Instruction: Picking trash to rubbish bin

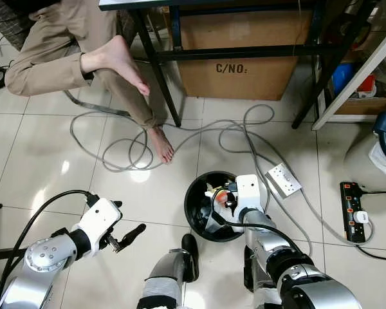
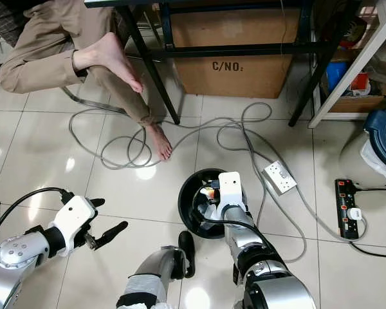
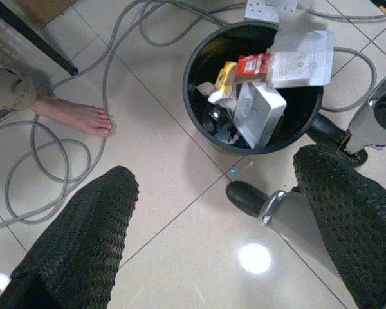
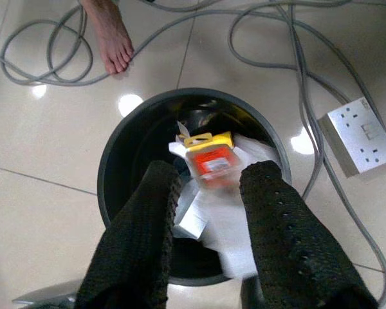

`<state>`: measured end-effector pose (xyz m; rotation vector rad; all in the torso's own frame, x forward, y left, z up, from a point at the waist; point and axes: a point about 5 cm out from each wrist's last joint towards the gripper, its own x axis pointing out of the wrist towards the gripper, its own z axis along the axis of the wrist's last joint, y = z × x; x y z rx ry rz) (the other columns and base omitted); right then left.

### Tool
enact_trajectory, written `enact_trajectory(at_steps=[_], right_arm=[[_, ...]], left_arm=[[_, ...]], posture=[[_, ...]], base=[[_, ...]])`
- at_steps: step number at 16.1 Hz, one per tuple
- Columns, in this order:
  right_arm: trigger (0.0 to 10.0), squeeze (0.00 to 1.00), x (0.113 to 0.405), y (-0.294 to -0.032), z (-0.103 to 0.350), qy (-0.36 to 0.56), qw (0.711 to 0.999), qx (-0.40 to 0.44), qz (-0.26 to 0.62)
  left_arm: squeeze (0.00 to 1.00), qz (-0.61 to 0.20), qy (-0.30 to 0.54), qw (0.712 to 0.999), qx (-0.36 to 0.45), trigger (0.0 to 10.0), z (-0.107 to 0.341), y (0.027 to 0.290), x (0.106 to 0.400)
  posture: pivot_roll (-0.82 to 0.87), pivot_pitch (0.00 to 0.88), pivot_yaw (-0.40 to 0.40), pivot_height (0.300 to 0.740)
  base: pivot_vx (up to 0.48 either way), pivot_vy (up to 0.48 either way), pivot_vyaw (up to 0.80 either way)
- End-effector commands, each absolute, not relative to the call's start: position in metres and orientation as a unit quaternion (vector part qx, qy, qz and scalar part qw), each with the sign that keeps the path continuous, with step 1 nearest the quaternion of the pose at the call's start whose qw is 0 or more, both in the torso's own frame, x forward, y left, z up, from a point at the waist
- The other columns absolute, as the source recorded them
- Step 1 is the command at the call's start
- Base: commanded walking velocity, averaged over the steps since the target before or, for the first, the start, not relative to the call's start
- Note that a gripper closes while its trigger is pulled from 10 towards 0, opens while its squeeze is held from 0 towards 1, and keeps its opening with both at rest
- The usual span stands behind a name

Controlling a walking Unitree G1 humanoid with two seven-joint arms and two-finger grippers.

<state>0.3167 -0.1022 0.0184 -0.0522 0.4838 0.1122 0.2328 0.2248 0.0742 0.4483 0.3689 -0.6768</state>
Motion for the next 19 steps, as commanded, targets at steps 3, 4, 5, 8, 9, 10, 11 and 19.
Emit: enact_trajectory(at_steps=[3, 4, 5, 8, 9, 10, 11, 19], right_arm=[[10.0, 1.00, 0.304, -0.094, 0.005, 0.261, 0.962, -0.023, 0.074], [10.0, 1.00, 0.304, -0.094, 0.005, 0.261, 0.962, -0.023, 0.076], [10.0, 1.00, 0.304, -0.094, 0.005, 0.261, 0.962, -0.024, 0.077], [10.0, 1.00, 0.305, -0.091, 0.007, 0.254, 0.963, -0.023, 0.087], [10.0, 1.00, 0.306, -0.091, 0.008, 0.250, 0.964, -0.032, 0.090], [10.0, 1.00, 0.307, -0.091, 0.009, 0.248, 0.964, -0.029, 0.089], [10.0, 1.00, 0.307, -0.091, 0.010, 0.247, 0.964, -0.030, 0.089], [10.0, 0.00, 0.317, -0.106, 0.024, 0.194, 0.976, -0.054, 0.082]], left_arm=[[0.00, -0.328, 0.204, 0.895, 0.223, 10.0, 0.065, 0.231, 0.222], [0.00, -0.329, 0.205, 0.894, 0.224, 10.0, 0.065, 0.231, 0.222], [0.00, -0.329, 0.206, 0.894, 0.225, 10.0, 0.065, 0.231, 0.222], [0.00, -0.328, 0.208, 0.893, 0.226, 10.0, 0.064, 0.232, 0.222], [0.00, -0.328, 0.208, 0.893, 0.227, 10.0, 0.063, 0.231, 0.222], [0.00, -0.328, 0.207, 0.893, 0.227, 10.0, 0.062, 0.230, 0.223], [0.00, -0.328, 0.207, 0.894, 0.227, 10.0, 0.062, 0.230, 0.223], [0.00, -0.323, 0.185, 0.903, 0.215, 10.0, 0.058, 0.215, 0.238]], posture=[[0.18, 0.451, 0.194, 0.740], [0.18, 0.449, 0.194, 0.740], [0.18, 0.448, 0.194, 0.740], [0.18, 0.441, 0.192, 0.740], [0.18, 0.437, 0.190, 0.740], [0.17, 0.432, 0.186, 0.740], [0.17, 0.430, 0.185, 0.740], [0.12, 0.370, 0.151, 0.740]], base=[[0.000, 0.000, 0.00], [0.000, 0.000, 0.00], [0.000, 0.000, 0.00], [0.000, 0.000, 0.00], [0.000, 0.000, 0.00], [0.000, 0.000, 0.00], [0.000, 0.000, 0.00], [0.000, 0.000, 0.00]])
